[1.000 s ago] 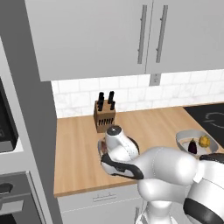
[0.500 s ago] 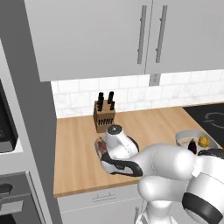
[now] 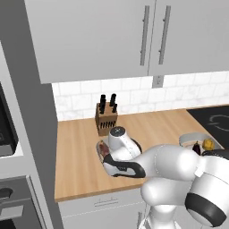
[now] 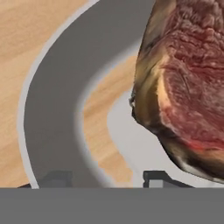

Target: Take the meat container that has the steak and place it on the second highest rack of the freezer. Then take the vegetable container that has the squash and eggplant and place it on the highest rack of the freezer.

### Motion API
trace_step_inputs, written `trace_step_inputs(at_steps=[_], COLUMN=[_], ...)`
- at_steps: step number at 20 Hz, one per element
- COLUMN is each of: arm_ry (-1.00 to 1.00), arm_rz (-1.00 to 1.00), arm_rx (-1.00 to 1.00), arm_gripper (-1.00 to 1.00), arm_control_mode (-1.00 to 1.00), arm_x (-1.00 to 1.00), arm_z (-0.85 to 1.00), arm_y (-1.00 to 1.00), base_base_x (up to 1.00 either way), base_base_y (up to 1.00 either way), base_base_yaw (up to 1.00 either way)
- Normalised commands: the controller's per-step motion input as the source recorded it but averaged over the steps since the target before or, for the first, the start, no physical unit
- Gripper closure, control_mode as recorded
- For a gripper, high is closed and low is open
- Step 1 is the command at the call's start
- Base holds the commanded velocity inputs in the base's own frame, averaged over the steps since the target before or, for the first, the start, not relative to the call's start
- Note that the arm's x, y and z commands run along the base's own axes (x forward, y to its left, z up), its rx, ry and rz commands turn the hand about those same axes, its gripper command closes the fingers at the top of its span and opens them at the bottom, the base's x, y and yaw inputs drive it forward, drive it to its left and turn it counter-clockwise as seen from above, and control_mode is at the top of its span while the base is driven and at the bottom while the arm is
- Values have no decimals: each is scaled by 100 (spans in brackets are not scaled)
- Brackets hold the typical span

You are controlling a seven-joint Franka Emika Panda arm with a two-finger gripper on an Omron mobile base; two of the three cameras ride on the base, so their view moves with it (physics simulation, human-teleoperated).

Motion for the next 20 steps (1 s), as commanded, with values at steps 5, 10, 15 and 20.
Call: trace_step_inputs(at_steps=[5, 10, 15, 20], arm_ry=[0, 0, 0, 2], arm_rz=[0, 0, -3, -12], arm_rx=[0, 0, 0, 0], arm_gripper=[100, 100, 100, 100], arm_control_mode=[-100, -100, -100, -100], arm_x=[0, 0, 0, -1], arm_z=[-4, 0, 9, 48], arm_y=[0, 0, 0, 0], base_base_x=[0, 0, 0, 0], base_base_y=[0, 0, 0, 0], base_base_yaw=[0, 0, 0, 0])
